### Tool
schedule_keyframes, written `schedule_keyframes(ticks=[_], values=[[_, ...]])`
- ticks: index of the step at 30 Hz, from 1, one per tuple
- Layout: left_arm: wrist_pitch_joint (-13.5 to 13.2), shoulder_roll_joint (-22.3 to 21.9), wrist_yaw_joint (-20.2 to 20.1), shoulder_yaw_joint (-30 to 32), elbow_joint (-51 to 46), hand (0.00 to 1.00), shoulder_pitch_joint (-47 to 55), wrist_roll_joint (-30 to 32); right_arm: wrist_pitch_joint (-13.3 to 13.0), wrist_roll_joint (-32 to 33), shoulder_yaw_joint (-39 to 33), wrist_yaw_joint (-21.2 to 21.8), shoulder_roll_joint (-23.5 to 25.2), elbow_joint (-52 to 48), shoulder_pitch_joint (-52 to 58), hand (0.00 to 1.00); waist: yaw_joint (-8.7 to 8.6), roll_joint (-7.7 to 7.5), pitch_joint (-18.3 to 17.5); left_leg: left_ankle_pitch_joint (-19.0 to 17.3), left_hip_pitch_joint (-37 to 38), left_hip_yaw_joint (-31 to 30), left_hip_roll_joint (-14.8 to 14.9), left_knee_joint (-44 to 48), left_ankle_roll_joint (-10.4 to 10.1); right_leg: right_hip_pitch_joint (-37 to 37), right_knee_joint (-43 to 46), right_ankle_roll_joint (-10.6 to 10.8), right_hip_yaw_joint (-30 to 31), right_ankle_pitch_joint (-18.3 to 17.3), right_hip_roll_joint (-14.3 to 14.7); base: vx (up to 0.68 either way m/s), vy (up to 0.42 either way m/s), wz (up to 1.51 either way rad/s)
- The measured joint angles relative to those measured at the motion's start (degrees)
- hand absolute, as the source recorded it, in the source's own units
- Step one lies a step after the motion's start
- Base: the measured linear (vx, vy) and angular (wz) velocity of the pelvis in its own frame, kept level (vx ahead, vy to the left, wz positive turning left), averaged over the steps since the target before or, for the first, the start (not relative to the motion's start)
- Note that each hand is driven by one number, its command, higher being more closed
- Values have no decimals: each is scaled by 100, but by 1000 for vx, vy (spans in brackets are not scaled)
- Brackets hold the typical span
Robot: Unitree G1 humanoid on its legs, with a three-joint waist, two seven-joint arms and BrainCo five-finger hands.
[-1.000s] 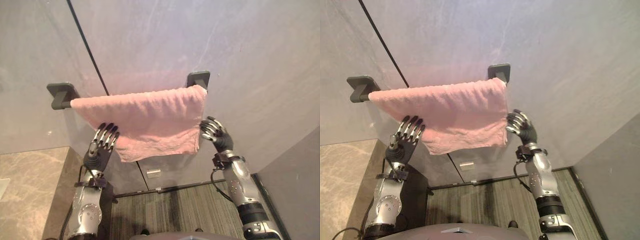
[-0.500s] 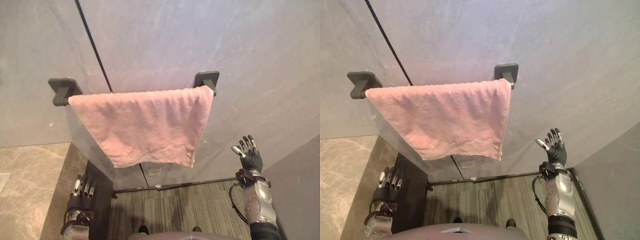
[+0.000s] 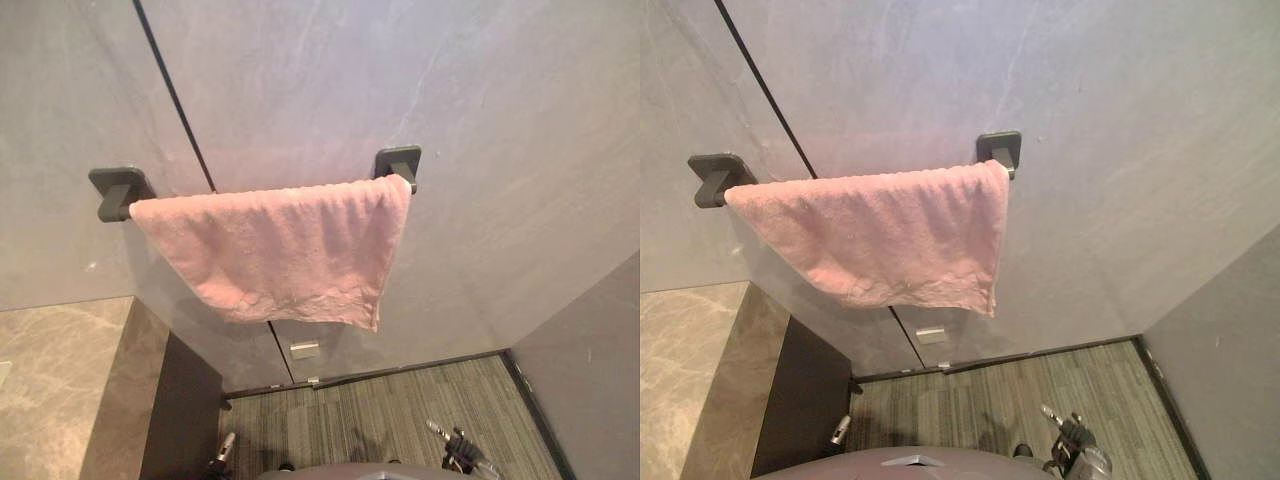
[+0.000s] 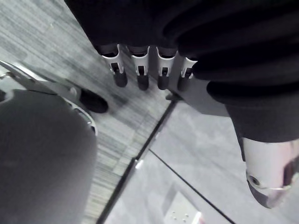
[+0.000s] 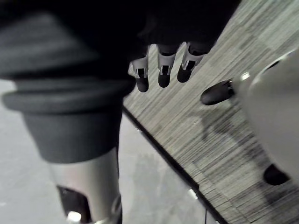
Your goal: Organize washtable
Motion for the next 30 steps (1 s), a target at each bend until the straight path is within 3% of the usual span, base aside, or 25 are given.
schedule_keyframes(ticks=[4, 7, 9, 10, 11, 12, 14, 16, 17, 18, 20, 21, 22, 23, 25, 27, 28, 30], values=[[15, -95, 292, 21, -104, 0, -28, 99, 5, -268, -30, -99, 46, 11, -33, 0, -9, 73, 210, 9, -246, -206, 59, 226, -6, -175, 431, -75, -182, -200, -5, -92, -17, 29], [-6, -176, 410, 29, -379, 0, -164, -126, 2, -273, 3, -270, 55, -52, -161, 0, 1, 91, 484, 83, -985, -915, 116, 747, -55, -631, 1209, -219, -828, -674, -85, -167, -85, 112], [-48, -316, 526, 48, -447, 0, -199, -438, 0, -286, 2, -403, 61, -212, -335, 0, 48, 166, 614, 671, -1344, -1193, 99, 546, -127, -967, 1629, -426, -1202, -878, -130, -268, -62, 137], [-61, -290, 568, 154, -494, 0, -288, -484, -12, -273, -25, -466, 115, -229, -503, 0, 23, 75, 688, 622, -1458, -813, 75, 742, -6, -1121, 1606, -543, -1515, -830, -323, -49, -29, 103], [-53, -321, 577, 270, -513, 0, -346, -474, -22, -267, -44, -493, 149, -245, -600, 0, 12, 82, 736, 63, -1673, -428, 140, 1606, 194, -1136, 1619, -553, -1665, -805, -385, -49, -69, 111], [-45, -356, 631, 335, -504, 0, -363, -456, -39, -261, -67, -517, 192, -411, -632, 0, 9, 121, 784, -705, -1903, 134, 357, 3224, 318, -1081, 1616, -611, -1945, -776, -419, -33, -71, 83], [-42, -466, 622, 432, -502, 0, -259, -363, -22, -261, -134, -527, 208, -471, -581, 0, -31, 242, 726, -1143, -1454, 613, 697, 4335, 167, -828, 1538, -643, -2281, -751, -392, -150, -14, 101], [-20, -578, 610, 484, -489, 0, -191, -275, -37, -256, -288, -502, 211, -691, -465, 0, -146, 371, 604, -1153, -719, 779, 956, 4588, 113, -646, 1494, -620, -2605, -735, -386, -81, 76, 99], [-8, -579, 606, 474, -395, 0, -235, -117, -44, -245, -429, -507, 203, -781, -429, 0, -196, 424, 570, -1006, -289, 725, 1026, 4338, -115, -637, 1485, -583, -2678, -675, -382, -20, 129, 71], [20, -566, 610, 460, -384, 0, -275, 12, -58, -222, -500, -496, 201, -794, -486, 0, -258, 519, 508, -847, 107, 573, 901, 3427, -525, -759, 1556, -546, -2704, -575, -382, -20, 146, 53], [65, -414, 651, 149, -393, 0, -343, 103, -50, -212, -417, -488, 248, -689, -467, 0, -285, 311, 447, -923, 249, 433, 558, 2642, -555, -1012, 1537, -579, -2547, -290, -442, -35, 208, 32], [73, -283, 673, -117, -394, 0, -412, 208, -49, -203, -283, -492, 262, -611, -479, 0, -287, 251, 478, -1065, 229, 363, 480, 2621, -434, -1069, 1520, -546, -2366, -143, -542, -29, 265, 24], [71, -234, 681, -243, -398, 0, -433, 275, -53, -200, -245, -500, 305, -613, -502, 0, -262, 165, 532, -1083, 153, 323, 398, 2825, -445, -1105, 1558, -531, -2312, -128, -661, -216, 168, 10], [48, -159, 701, -459, -451, 0, -499, 335, -53, -199, -184, -506, 298, -611, -564, 0, -241, -32, 656, -1370, -7, 269, 287, 2781, -362, -1153, 1636, -450, -2228, -57, -884, -405, 53, 3], [-89, -106, 761, -992, -661, 0, -534, 535, -109, -202, 147, -551, 191, -620, -581, 0, -316, 54, 666, -1207, 285, 232, 54, 1214, -145, -1424, 1979, -432, -1984, 22, -990, -397, 223, -10], [-143, 104, 771, -1351, -665, 0, -655, 572, -126, -215, 469, -533, 235, -642, -681, 0, -310, -113, 748, -1225, 328, 107, -186, 984, -81, -1791, 2430, -312, -868, 94, -1063, -80, 380, 8], [-150, 181, 769, -1452, -664, 0, -693, 715, -116, -218, 535, -531, 264, -624, -662, 0, -295, -180, 759, -1209, 219, 6, -207, 1112, 13, -1901, 2717, -259, 8, 42, -907, 86, 176, 63], [-154, 184, 773, -1421, -662, 0, -682, 730, -118, -266, 503, -527, 300, -649, -509, 0, -287, -194, 754, -1157, 156, -329, -161, 1206, 125, -1773, 3464, -220, 482, -433, -699, 180, 3, 93]])
